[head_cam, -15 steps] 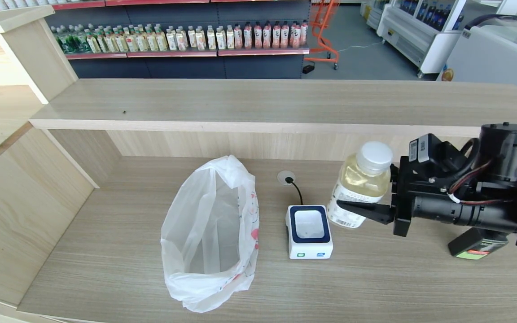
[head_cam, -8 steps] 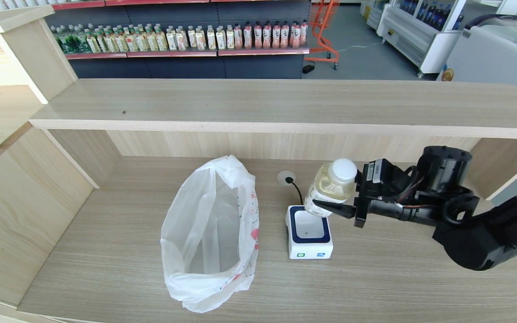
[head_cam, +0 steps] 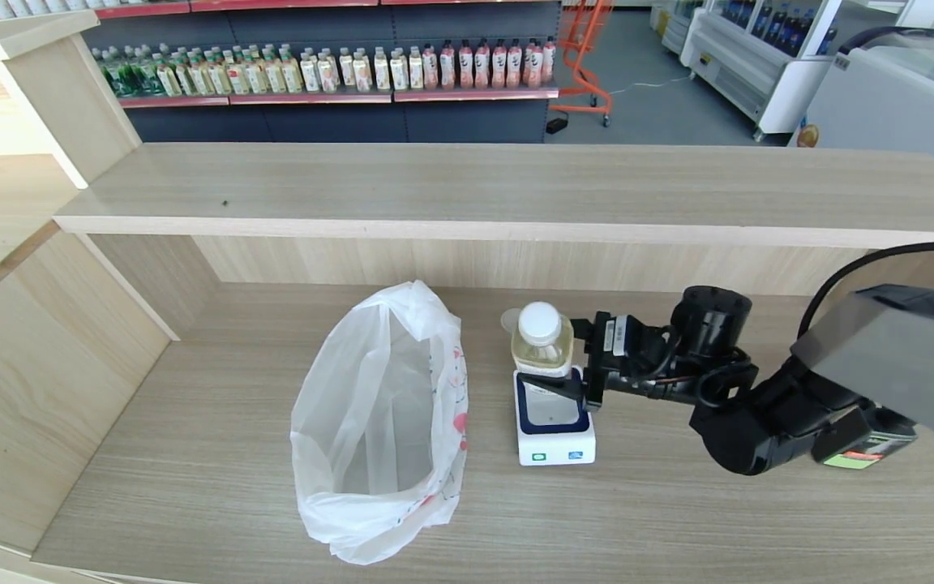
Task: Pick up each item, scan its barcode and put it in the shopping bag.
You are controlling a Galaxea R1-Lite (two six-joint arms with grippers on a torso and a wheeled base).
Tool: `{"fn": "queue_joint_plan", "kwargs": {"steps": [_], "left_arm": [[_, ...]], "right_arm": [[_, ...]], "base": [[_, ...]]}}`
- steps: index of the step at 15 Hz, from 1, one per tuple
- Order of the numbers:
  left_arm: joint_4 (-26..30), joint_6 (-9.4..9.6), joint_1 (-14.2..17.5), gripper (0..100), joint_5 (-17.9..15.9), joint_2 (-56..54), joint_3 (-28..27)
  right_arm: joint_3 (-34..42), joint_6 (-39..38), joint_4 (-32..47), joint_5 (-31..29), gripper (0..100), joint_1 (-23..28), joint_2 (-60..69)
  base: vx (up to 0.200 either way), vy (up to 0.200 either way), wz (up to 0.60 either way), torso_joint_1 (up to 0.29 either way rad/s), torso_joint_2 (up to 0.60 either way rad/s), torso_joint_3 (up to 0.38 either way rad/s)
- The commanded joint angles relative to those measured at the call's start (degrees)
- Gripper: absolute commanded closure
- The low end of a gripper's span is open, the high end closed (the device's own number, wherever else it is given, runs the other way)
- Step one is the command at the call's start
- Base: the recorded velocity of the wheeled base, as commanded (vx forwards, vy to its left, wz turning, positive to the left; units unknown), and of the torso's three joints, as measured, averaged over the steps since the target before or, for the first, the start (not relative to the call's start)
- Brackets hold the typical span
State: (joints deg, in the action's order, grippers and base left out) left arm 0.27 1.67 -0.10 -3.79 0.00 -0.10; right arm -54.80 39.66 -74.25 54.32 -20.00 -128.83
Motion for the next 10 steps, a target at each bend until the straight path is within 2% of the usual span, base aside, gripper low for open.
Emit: {"fn": "queue_joint_plan", "kwargs": {"steps": [1, 5, 10], "left_arm": [[0.0, 0.00, 0.0, 0, 0.0, 0.1, 0.0], [0.0, 0.00, 0.0, 0, 0.0, 0.1, 0.0], [0.0, 0.00, 0.0, 0, 0.0, 0.1, 0.0]], "right_arm": [[-2.2, 0.0, 0.4, 0.4, 100, -1.0, -3.3], [-1.7, -1.1, 0.4, 0.4, 100, -0.7, 0.9], [3.5, -2.6, 0.5, 0.5, 100, 1.9, 6.7]], "base": [[0.000, 0.000, 0.00, 0.000, 0.00, 0.000], [0.000, 0.000, 0.00, 0.000, 0.00, 0.000], [0.000, 0.000, 0.00, 0.000, 0.00, 0.000]]}}
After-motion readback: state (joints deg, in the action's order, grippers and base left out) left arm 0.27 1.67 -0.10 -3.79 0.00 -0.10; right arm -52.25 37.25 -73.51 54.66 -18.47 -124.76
